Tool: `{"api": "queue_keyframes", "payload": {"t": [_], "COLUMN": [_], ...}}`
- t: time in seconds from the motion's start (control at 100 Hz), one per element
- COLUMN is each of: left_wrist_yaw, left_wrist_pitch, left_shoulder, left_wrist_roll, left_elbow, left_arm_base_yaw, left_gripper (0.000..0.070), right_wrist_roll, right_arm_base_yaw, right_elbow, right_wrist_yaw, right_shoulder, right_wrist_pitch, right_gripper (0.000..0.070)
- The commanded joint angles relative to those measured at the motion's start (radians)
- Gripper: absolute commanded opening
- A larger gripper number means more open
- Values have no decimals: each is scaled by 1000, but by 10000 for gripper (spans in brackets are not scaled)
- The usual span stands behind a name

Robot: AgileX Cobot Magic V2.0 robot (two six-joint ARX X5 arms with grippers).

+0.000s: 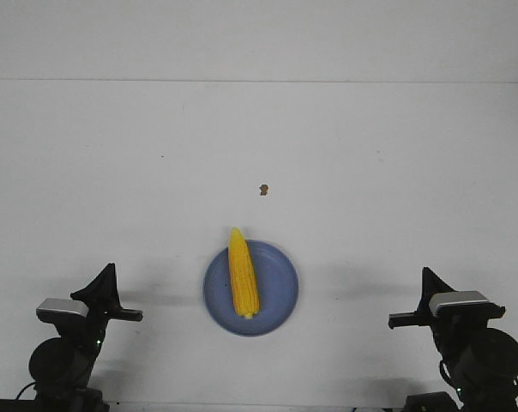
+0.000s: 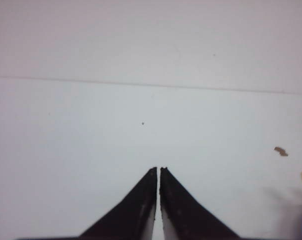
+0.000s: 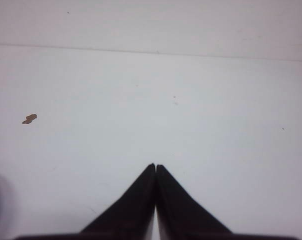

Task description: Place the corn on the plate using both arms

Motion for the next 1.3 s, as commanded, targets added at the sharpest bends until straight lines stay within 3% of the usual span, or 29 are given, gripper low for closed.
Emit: {"api": "queue_keyframes", "payload": {"t": [0.0,0.27,1.29], "left_wrist_yaw": [-3,-3,-3], "left_wrist_pitch": [21,150,150], "left_shoulder": [-5,-5,-4], "left_wrist_roll": [8,8,26], "left_elbow": [-15,-102,-103], "left_arm_base_yaw": [2,3,42], "left_gripper": [16,16,16], "right_wrist_roll": [-4,-4,-4], "right_arm_base_yaw": [0,0,0], "right_elbow": [11,11,11], "right_wrist_yaw": [2,2,2], "right_shoulder": [3,3,3], "right_wrist_pitch": [10,10,10], "right_gripper": [0,0,0]}}
